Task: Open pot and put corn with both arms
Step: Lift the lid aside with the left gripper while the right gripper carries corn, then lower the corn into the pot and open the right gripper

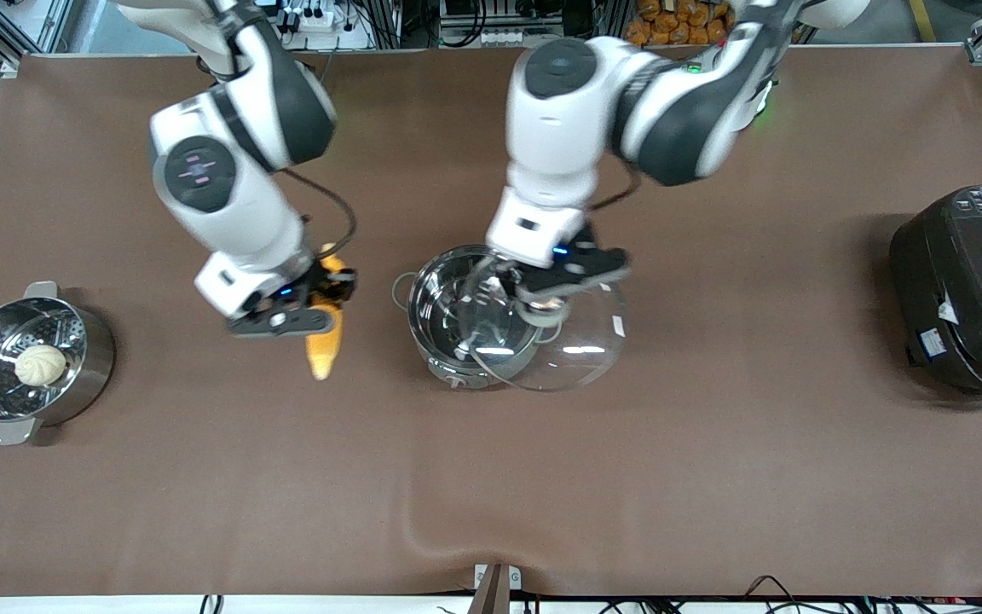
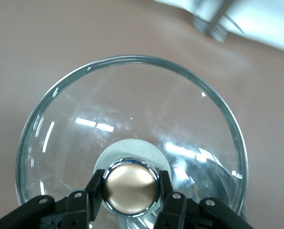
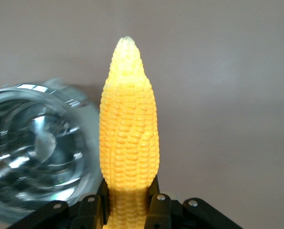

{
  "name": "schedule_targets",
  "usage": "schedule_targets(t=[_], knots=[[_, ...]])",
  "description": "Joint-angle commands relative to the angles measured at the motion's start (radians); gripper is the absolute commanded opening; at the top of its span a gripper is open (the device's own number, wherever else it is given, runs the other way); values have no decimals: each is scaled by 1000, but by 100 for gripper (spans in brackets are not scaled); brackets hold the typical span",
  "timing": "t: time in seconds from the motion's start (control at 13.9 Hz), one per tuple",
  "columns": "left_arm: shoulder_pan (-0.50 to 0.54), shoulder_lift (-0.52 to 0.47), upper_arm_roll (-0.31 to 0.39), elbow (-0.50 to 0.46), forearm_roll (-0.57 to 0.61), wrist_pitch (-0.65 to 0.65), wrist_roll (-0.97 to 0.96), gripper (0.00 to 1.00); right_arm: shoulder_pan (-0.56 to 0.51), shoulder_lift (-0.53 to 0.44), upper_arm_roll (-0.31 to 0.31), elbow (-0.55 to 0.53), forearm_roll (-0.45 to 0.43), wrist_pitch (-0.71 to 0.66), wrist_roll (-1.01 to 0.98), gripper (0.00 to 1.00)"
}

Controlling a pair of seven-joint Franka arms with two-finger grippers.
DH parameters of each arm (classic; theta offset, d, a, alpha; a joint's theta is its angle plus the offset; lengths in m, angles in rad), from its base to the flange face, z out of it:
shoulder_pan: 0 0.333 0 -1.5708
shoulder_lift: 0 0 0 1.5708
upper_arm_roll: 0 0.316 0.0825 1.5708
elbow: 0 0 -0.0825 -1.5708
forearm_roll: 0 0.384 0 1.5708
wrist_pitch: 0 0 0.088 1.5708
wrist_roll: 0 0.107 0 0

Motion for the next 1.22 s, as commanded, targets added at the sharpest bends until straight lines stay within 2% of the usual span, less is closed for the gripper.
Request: schedule_targets(t=[0.0, 0.29, 0.36, 0.43, 0.5, 0.58, 0.65, 0.86, 1.15], knots=[[192, -30, -12, -30, -22, -32, 58, 0, 136, 116, -11, 48, -15, 105, 186, 12], [373, -4, -14, -56, -25, -30, 150, 0, 236, 266, -13, 85, -21, 244, 272, 17], [396, 4, -15, -85, -30, -23, 162, 0, 246, 292, -13, 93, -23, 274, 301, 22], [406, 9, -15, -114, -34, -10, 174, 0, 251, 303, -13, 93, -23, 282, 314, 42], [412, 9, -15, -157, -45, 25, 179, 0, 251, 308, -14, 93, -19, 282, 315, 75], [415, -2, -18, -224, -54, 81, 179, 0, 241, 305, -16, 93, -18, 276, 315, 95], [415, -19, -21, -290, -54, 138, 179, 0, 228, 296, -18, 93, -16, 268, 309, 99], [413, -57, -43, -439, -54, 241, 171, 0, 173, 238, -18, 102, -13, 187, 285, 100], [430, -50, -37, -563, -43, 455, 165, 0, -38, 74, -13, 111, 10, -58, -15, 100]])
